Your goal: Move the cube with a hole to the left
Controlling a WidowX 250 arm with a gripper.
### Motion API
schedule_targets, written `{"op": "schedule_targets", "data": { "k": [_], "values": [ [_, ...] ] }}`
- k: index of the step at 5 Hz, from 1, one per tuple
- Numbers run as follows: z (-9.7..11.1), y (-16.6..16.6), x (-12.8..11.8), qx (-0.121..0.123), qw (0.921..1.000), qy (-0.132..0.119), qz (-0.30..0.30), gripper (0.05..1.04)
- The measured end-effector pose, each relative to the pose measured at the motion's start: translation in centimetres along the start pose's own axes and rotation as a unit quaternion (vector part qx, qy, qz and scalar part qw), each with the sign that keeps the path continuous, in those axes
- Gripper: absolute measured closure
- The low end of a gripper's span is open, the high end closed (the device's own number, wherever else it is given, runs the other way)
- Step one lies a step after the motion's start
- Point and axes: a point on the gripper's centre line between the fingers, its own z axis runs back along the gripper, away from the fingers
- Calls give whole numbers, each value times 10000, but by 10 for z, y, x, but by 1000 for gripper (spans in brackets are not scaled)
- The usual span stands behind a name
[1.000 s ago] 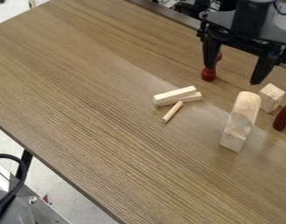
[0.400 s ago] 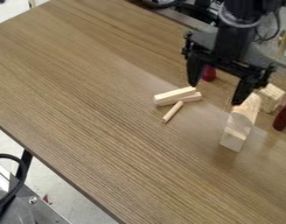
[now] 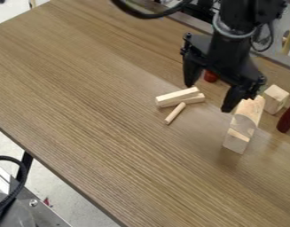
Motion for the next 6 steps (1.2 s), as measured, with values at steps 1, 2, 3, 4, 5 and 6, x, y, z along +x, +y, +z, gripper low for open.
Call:
{"op": "schedule_targets", "data": {
  "k": [1, 2, 3, 4, 5, 6],
  "values": [
    [0, 1, 3, 56, 9993, -54, -356, 84],
    [6, -11, 20, 33, 9979, -217, -601, 84],
    [4, -28, 41, 89, 9962, -328, -799, 84],
    [-5, -41, 68, 38, 9963, -282, -808, 84],
    [-10, -50, 93, 62, 9961, -298, -827, 84],
    [-12, -59, 115, 59, 9957, -344, -857, 84]
  ]
}}
